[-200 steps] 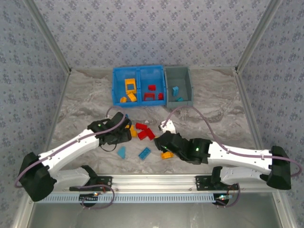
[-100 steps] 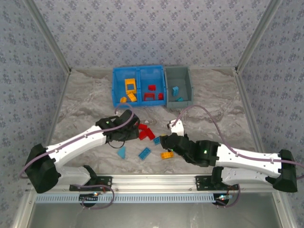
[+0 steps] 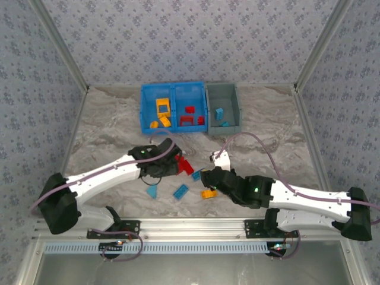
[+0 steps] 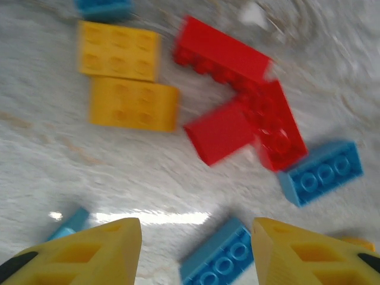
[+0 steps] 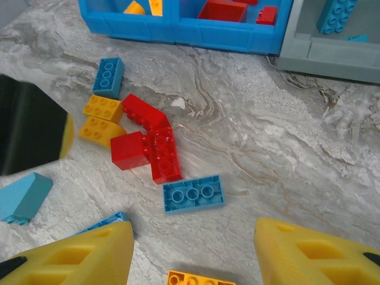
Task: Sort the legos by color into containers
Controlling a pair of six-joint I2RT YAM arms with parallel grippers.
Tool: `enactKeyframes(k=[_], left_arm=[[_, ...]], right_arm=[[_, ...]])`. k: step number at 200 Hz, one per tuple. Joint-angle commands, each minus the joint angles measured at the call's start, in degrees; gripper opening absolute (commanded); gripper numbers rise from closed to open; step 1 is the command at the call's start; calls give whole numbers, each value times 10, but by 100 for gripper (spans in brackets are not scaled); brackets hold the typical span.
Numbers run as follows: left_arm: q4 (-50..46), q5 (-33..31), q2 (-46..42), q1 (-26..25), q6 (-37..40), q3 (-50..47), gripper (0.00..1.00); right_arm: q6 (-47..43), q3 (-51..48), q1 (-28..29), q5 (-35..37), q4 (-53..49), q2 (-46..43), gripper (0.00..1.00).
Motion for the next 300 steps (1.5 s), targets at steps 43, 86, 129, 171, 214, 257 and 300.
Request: enactKeyframes(k=[43,86,129,171,214,257,300], left_arm=[[48,61,134,-156,286,127,61],[42,111,194,-178,449,155,64],[10,119,273,-188,528,199,65],[8,99,320,-188,542,219,67],[21,97,351,-187,538,221,61],[51,79,354,-187,525,216,35],[66,45,303,-170,484,197,26]], right_arm=[[206,79,-8,70,-324,-143,62],[289,135,-18,48,-466,-248,68],[296,193,-34,10,-514,-242,70],[275,192,-37,3,-481,-235,70],[261,184,-46,-15,-456,-215,70],[250,174,-60,-26,-437,-216,69],[209,171,-72,-47,-411,-216,68]])
